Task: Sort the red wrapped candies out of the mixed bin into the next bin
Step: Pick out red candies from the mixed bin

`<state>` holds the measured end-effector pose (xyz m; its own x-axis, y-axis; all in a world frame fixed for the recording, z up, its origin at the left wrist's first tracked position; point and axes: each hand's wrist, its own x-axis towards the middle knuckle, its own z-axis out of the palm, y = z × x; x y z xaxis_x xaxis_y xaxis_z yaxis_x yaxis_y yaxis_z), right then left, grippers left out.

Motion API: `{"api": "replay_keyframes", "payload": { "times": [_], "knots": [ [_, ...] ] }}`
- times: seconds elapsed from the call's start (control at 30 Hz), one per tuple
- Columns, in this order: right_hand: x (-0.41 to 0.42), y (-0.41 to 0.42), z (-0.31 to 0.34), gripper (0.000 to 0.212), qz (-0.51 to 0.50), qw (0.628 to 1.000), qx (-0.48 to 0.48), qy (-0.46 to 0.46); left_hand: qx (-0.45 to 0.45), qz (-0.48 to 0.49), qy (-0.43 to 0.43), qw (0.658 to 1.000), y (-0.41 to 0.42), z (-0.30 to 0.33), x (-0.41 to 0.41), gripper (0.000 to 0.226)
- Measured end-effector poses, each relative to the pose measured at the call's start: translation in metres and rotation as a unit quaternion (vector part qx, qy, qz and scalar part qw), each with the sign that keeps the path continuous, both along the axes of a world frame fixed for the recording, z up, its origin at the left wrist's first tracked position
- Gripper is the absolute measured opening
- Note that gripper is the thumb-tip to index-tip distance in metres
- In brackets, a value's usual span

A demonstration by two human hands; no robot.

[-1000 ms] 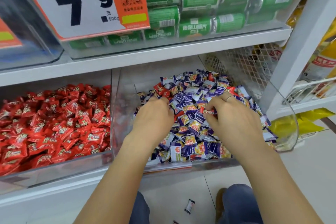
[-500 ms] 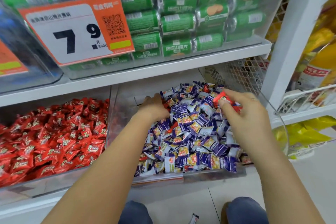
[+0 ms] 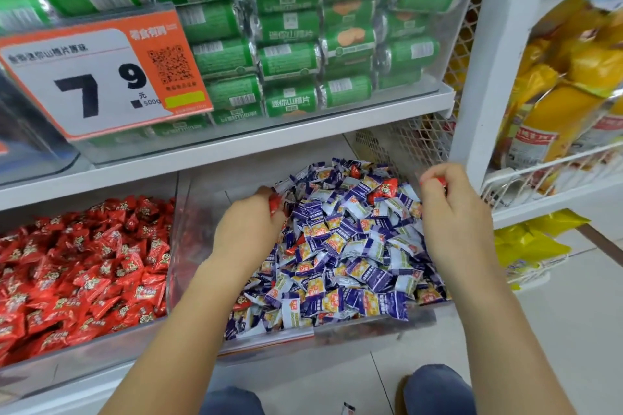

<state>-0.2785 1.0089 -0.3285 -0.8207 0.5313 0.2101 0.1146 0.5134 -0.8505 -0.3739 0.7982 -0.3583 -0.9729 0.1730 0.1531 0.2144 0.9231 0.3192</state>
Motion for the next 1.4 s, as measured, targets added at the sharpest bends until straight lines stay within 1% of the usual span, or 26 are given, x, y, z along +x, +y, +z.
{"api": "replay_keyframes", "payload": {
  "times": [0.07,0.1,0.17,0.2,0.23,0.27,0.3,0.33,0.37,0.4,0.47,0.57,0.63,0.7,0.77,0.83,0.9,0.97,1.0,1.03,1.1,1.17,1.2,1.27,1.33,1.4],
  "knots": [
    [0.001,-0.001,0.002,0.032,-0.014,0.999,0.044,-0.010,0.043,0.020,-0.017,0.999,-0.004,0.003,0.007,0.023],
    [0.001,-0.001,0.003,0.035,-0.021,0.998,0.058,-0.007,0.067,0.035,-0.019,0.997,-0.007,0.003,0.012,0.024],
    [0.003,-0.001,0.005,0.027,-0.021,0.997,0.070,-0.004,0.104,0.060,-0.025,0.993,-0.013,0.005,0.019,0.024],
    [0.002,0.000,0.004,0.020,-0.013,0.997,0.073,-0.011,0.113,0.066,-0.038,0.991,-0.015,0.006,0.021,0.027],
    [0.001,-0.001,0.005,0.018,0.000,0.995,0.092,-0.026,0.122,0.070,-0.052,0.989,-0.016,0.007,0.021,0.033],
    [-0.002,-0.001,0.006,0.022,0.018,0.990,0.127,-0.053,0.131,0.074,-0.067,0.986,-0.016,0.007,0.021,0.035],
    [-0.007,-0.001,0.007,0.026,0.038,0.981,0.169,-0.084,0.139,0.075,-0.078,0.984,-0.016,0.009,0.021,0.032],
    [-0.014,-0.001,0.009,0.029,0.050,0.972,0.204,-0.108,0.141,0.078,-0.086,0.983,-0.016,0.010,0.020,0.025],
    [-0.023,-0.001,0.012,0.032,0.056,0.964,0.228,-0.123,0.134,0.080,-0.091,0.983,-0.017,0.011,0.019,0.018],
    [-0.033,-0.001,0.013,0.034,0.062,0.959,0.244,-0.133,0.117,0.082,-0.096,0.985,-0.017,0.012,0.018,0.023],
    [-0.052,-0.002,0.010,0.037,0.078,0.939,0.287,-0.171,0.056,0.082,-0.104,0.990,-0.017,0.012,0.019,0.038],
    [-0.068,-0.006,0.000,0.037,0.111,0.900,0.331,-0.260,-0.019,0.071,-0.126,0.989,-0.013,0.003,0.019,0.046],
    [-0.066,-0.010,-0.007,0.032,0.106,0.892,0.337,-0.281,-0.049,0.058,-0.145,0.987,-0.012,-0.005,0.018,0.053],
    [-0.059,-0.011,-0.014,0.032,0.085,0.911,0.318,-0.247,-0.058,0.047,-0.153,0.985,-0.011,-0.010,0.015,0.061],
    [-0.049,-0.014,-0.017,0.036,0.058,0.939,0.281,-0.189,-0.061,0.042,-0.160,0.984,-0.010,-0.013,0.013,0.069],
    [-0.041,-0.015,-0.013,0.039,0.040,0.960,0.245,-0.129,-0.054,0.040,-0.173,0.983,-0.009,-0.015,0.011,0.070],
    [-0.033,-0.018,-0.003,0.034,0.037,0.975,0.207,-0.071,-0.047,0.047,-0.177,0.982,-0.009,-0.018,0.010,0.061],
    [-0.025,-0.028,0.010,0.015,0.053,0.980,0.186,-0.042,-0.047,0.057,-0.165,0.984,-0.010,-0.019,0.011,0.049],
    [-0.022,-0.036,0.014,0.009,0.068,0.979,0.189,-0.038,-0.047,0.059,-0.159,0.984,-0.010,-0.019,0.012,0.044],
    [-0.019,-0.045,0.016,0.015,0.087,0.976,0.198,-0.034,-0.044,0.058,-0.155,0.985,-0.010,-0.020,0.014,0.040],
    [-0.017,-0.066,0.014,0.026,0.132,0.967,0.217,-0.033,-0.025,0.038,-0.145,0.988,-0.010,-0.018,0.017,0.031],
    [-0.019,-0.082,0.007,0.025,0.173,0.955,0.238,-0.042,0.007,0.015,-0.114,0.993,-0.010,-0.011,0.023,0.018],
    [-0.022,-0.087,0.002,0.021,0.184,0.946,0.262,-0.051,0.014,0.001,-0.096,0.995,-0.008,-0.008,0.025,0.016],
    [-0.026,-0.090,-0.008,0.017,0.202,0.918,0.332,-0.081,-0.008,-0.035,-0.082,0.996,-0.005,-0.005,0.028,0.021],
    [-0.029,-0.088,-0.015,0.022,0.223,0.885,0.391,-0.118,-0.054,-0.065,-0.097,0.992,-0.004,-0.008,0.028,0.024],
    [-0.031,-0.088,-0.018,0.032,0.248,0.847,0.442,-0.162,-0.087,-0.080,-0.126,0.985,-0.005,-0.015,0.026,0.029]
  ]
}}
